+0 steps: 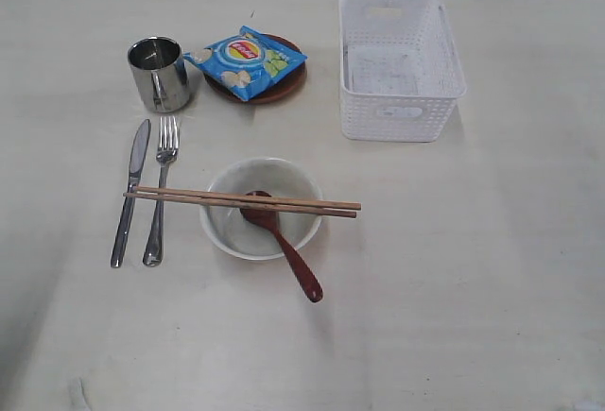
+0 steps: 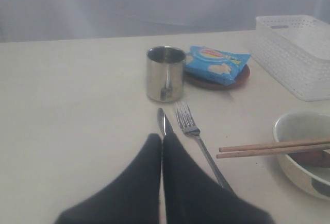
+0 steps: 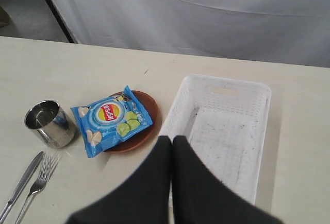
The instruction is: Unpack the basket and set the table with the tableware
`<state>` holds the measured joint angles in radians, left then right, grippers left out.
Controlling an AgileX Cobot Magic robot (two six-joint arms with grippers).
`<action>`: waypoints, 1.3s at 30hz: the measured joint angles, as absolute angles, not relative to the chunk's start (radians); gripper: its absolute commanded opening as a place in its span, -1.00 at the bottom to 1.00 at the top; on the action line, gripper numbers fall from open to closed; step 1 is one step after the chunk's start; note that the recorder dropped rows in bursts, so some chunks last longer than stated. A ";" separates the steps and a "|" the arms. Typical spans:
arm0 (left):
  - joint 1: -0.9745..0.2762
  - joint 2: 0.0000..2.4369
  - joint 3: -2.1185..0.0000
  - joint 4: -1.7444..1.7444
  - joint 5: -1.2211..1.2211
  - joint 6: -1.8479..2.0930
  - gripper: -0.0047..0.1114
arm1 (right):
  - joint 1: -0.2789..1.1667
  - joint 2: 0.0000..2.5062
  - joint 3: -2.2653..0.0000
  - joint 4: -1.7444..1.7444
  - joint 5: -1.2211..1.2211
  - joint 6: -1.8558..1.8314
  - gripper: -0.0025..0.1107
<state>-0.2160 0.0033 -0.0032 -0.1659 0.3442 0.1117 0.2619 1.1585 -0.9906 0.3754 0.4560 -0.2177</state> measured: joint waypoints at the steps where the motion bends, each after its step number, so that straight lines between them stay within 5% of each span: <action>1: -0.216 0.003 -0.003 -0.166 0.344 0.112 -0.92 | 0.262 1.158 -0.991 0.372 0.456 -0.218 -0.96; 11: -0.216 0.003 -0.003 -0.166 0.344 0.112 -0.92 | 0.242 0.932 -0.961 0.237 0.514 -0.223 -0.96; 27: -0.216 0.003 -0.003 -0.166 0.344 0.112 -0.92 | 0.088 0.349 -0.502 0.192 0.500 -0.221 -0.96; 39: -0.216 0.003 -0.003 -0.166 0.344 0.112 -0.92 | 0.079 0.035 -0.365 0.168 0.363 -0.179 -0.96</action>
<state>-0.2160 0.0033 -0.0032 -0.1659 0.3442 0.1117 0.0795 0.0349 -0.3648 0.1677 0.3628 -0.1793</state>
